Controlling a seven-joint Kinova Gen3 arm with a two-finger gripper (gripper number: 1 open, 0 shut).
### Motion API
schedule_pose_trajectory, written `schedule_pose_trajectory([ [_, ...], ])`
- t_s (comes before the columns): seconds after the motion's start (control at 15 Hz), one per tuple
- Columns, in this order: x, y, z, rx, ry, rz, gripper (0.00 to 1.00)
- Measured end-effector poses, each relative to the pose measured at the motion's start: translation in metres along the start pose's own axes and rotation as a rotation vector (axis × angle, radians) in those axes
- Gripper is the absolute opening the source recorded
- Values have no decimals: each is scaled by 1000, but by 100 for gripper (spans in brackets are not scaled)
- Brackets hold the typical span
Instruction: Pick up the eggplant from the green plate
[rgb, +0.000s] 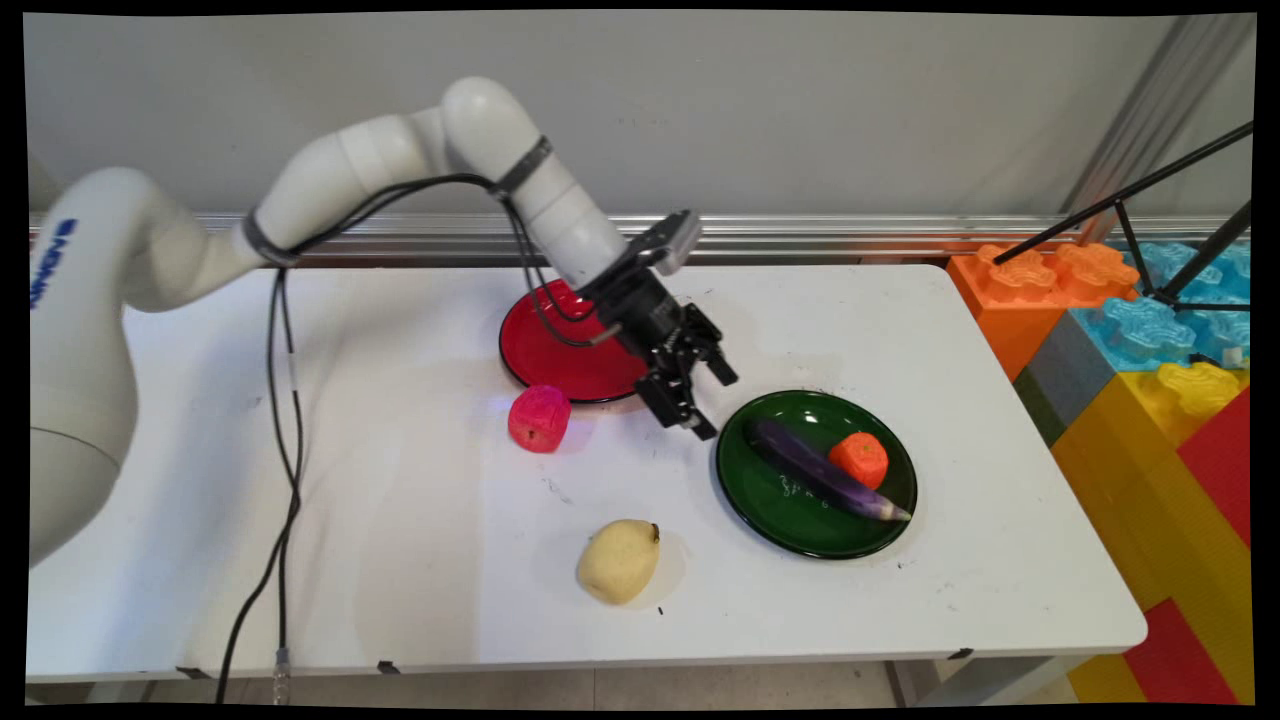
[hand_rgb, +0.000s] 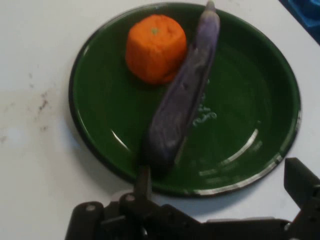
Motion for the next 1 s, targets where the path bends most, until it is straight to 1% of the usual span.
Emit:
schedule_pose_trajectory([
  [0.4,18,-33,40,-18,32,78,100],
  [0.67,24,-46,58,-30,46,107,100],
  [1.0,25,-52,73,-54,53,132,100],
])
